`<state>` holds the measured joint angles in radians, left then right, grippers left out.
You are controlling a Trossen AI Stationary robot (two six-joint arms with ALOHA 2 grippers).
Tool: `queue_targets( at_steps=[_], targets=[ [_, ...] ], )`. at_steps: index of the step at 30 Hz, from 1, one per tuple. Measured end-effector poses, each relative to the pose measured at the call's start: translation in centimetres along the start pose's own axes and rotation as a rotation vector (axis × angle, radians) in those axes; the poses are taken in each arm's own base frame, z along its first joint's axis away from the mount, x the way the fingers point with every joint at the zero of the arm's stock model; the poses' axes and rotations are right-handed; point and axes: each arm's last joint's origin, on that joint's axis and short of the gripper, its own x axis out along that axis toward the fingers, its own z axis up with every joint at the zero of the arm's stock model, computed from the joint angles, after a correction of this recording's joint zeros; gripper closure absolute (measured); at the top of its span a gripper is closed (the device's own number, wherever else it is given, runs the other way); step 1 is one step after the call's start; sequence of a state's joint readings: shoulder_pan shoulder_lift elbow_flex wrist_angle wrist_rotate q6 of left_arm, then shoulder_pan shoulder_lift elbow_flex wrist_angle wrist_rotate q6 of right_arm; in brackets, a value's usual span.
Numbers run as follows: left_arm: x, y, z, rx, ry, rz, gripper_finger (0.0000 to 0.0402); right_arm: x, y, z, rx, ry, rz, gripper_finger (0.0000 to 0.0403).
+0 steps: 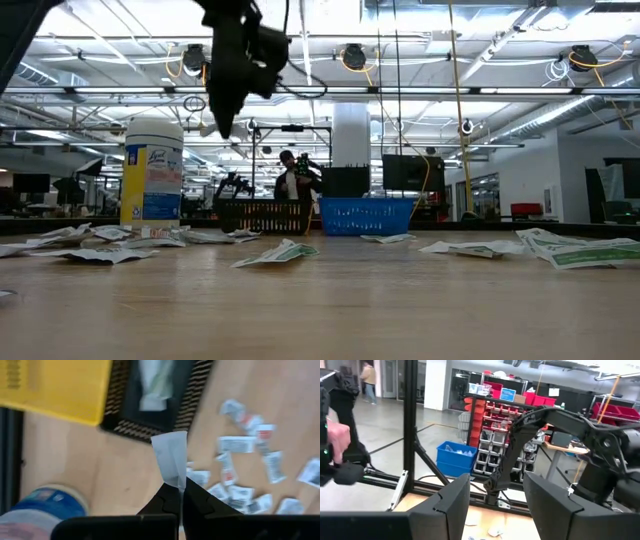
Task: Pick & Place First Aid Supplies
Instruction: Put the green bandage pack into the black basket
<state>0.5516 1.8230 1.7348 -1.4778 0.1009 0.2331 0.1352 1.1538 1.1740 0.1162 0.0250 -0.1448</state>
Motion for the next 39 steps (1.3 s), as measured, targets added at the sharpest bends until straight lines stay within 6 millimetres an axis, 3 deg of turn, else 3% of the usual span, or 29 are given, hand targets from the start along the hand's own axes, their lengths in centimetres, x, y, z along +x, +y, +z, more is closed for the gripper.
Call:
queue_targets(
  at_steps=[4,9,20,33,39],
  targets=[
    [1.1,2.9,0.3,0.017,0.017,0.021,0.0401,0.0,-0.2,0.1,0.0,-0.01,-0.01,0.0224],
    [1.9,4.1,0.4,0.029,0.042,0.013,0.0401,0.0,-0.4,0.2,-0.005,-0.028,-0.017,0.0223],
    [3.2,0.8,3.1,0.188,-0.049,0.036,0.0401,0.0,-0.9,0.2,-0.008,-0.032,-0.037,0.0224],
    [9.8,0.3,7.0,0.237,-0.005,0.028,0.0401,0.0,-0.8,0.3,-0.007,-0.036,-0.036,0.0222],
    [11.1,0.6,7.5,0.243,-0.009,0.022,0.0392,0.0,-0.8,0.3,0.002,-0.038,-0.031,0.0224]
  ],
)
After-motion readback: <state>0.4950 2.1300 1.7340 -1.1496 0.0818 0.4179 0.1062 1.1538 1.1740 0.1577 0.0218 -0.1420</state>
